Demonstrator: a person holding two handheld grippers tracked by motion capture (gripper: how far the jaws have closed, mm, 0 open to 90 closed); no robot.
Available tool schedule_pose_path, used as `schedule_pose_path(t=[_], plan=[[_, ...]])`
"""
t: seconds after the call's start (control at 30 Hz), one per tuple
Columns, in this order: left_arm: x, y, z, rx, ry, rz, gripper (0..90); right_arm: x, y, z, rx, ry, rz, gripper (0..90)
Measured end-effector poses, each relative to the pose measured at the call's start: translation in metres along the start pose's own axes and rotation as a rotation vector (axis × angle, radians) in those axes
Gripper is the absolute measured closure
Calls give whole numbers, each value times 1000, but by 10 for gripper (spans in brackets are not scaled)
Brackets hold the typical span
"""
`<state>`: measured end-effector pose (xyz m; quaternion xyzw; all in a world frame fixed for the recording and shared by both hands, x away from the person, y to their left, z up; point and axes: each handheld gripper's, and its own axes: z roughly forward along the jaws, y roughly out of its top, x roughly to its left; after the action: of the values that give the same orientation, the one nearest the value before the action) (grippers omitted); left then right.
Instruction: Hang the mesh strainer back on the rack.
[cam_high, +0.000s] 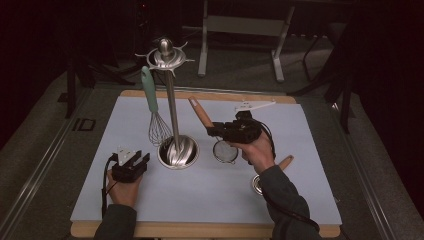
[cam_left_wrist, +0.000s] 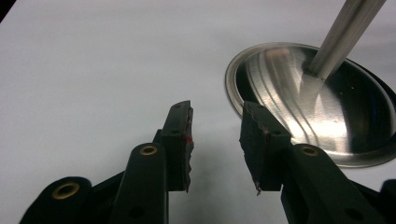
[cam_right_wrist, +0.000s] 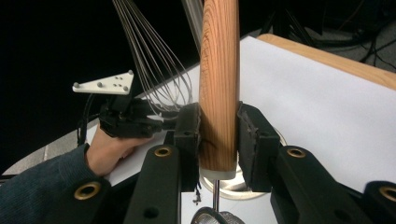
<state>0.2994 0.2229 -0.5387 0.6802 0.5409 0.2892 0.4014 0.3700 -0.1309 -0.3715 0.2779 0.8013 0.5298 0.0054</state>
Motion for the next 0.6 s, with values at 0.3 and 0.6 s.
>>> schedule_pose_path(t=[0.3,0.6], plan=[[0,0,0,-2,2,2,641,0,4,0,-46,37,-53,709],[0,0,0,-5,1,1,642,11,11,0,-84,60,-125,710]])
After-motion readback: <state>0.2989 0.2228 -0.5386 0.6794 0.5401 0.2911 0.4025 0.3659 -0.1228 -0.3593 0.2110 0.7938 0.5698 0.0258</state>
